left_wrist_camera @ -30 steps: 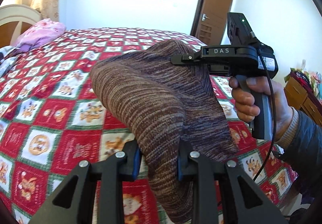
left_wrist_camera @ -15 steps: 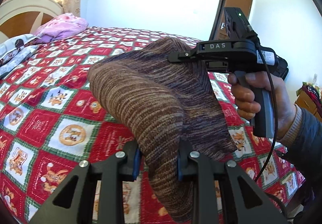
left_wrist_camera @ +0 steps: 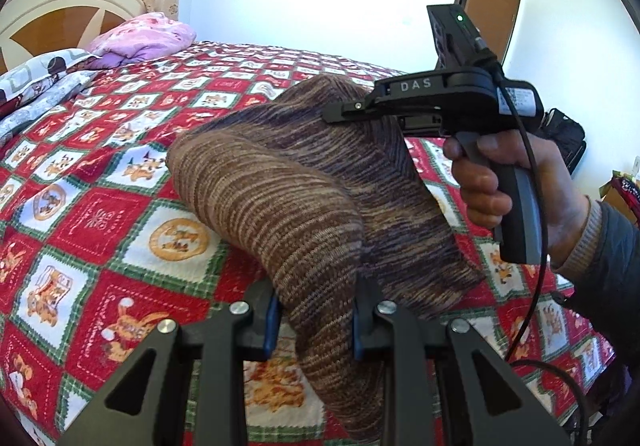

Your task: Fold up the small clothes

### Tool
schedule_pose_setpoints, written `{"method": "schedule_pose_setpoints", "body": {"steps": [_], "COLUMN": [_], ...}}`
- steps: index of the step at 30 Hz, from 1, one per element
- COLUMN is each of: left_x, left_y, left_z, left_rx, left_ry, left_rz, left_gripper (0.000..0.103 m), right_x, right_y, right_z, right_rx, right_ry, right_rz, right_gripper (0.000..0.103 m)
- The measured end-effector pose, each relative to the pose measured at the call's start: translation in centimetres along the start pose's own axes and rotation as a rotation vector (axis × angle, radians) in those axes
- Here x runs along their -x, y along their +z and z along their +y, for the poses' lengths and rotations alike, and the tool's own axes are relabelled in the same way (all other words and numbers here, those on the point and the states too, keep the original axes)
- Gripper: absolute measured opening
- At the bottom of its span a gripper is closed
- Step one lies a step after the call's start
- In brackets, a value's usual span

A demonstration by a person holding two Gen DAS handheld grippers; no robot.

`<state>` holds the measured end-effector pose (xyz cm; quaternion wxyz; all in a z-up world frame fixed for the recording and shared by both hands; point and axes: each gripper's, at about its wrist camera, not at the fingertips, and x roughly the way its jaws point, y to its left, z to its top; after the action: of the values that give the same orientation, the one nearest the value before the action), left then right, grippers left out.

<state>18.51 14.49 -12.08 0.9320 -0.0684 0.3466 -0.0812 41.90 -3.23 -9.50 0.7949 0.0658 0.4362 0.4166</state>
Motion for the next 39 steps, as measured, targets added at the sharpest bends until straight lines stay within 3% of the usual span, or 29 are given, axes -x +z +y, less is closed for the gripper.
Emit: {"method": "schedule_pose_setpoints", "body": {"steps": [11,31,34,39], "left_x": [0.5,-1.2,-1.2,-0.7], "left_y": [-1.0,-3.0,-3.1,-2.7], "left_z": [1.4,2.5,2.5,2.7], "left_rx": [0.020,0.052,0.057,0.082], "left_ry": [0.026,0.046,0.051,0.038], "left_rz": [0.012,0.038,0.037,0.045], "left_gripper": [0.028,0.032,0.035,0.038], "right_x": [-2.8,-6.4,-6.5,-4.4], "right_y": [-0.1,-0.9,-0.9,-0.8], "right_z": [1.6,0.0,-0.1,0.2], "right_rx": [0.025,-0.003,-0.019,-0.019], "right_ry": [0.016,-0.050,-0.048,-0.068], "right_rz": [0.050,0.113,0.121,0.077], "right_gripper": [0.026,0.026,0.029,0.046]}}
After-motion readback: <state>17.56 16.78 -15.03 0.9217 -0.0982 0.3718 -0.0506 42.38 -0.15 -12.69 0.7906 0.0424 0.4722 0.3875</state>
